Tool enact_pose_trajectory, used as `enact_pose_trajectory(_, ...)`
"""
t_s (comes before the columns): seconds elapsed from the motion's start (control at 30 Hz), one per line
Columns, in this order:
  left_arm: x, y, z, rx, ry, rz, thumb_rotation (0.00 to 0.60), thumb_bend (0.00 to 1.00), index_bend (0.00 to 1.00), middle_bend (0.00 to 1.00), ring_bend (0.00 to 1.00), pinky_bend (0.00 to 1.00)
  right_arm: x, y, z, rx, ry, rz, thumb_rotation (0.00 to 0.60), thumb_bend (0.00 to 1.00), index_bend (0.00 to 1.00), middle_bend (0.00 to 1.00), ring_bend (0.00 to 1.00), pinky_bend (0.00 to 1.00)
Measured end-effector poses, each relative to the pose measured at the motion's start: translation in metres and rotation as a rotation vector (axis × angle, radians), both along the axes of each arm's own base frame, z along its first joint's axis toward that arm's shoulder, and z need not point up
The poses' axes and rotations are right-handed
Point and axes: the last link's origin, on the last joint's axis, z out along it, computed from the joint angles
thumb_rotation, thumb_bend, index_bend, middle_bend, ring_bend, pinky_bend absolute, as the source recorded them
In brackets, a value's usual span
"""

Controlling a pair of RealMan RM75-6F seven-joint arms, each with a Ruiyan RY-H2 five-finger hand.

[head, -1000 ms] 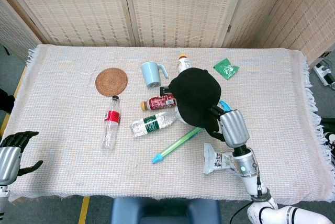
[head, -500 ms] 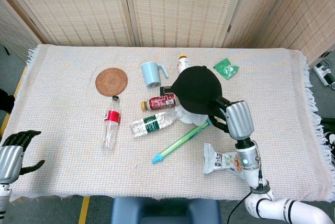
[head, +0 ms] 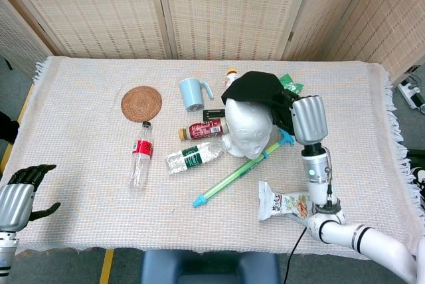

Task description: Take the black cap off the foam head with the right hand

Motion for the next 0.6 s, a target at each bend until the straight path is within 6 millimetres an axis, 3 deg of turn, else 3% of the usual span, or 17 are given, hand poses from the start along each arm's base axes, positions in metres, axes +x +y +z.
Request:
enact_pose_trajectory(0.33,0.002,0.000,-0.002,-0.014,0.008,0.009,0.600,0.16,0.23,0.27,0.23,0.25,0.001,-0.050,0.003,-0.009,0.086,-0.030,0.600,0.54,0.79,0.66,0.96,1.00)
enact_pose_trajectory(0.6,0.005,0.002,-0.007,-0.028,0.007,0.008,0.600,0.17,0.22,0.27,0.23,0.25,-0.022,-0.070,0.023,-0.036,0.163,-0.076,0.600,0.55,0.79,0.66,0.96,1.00)
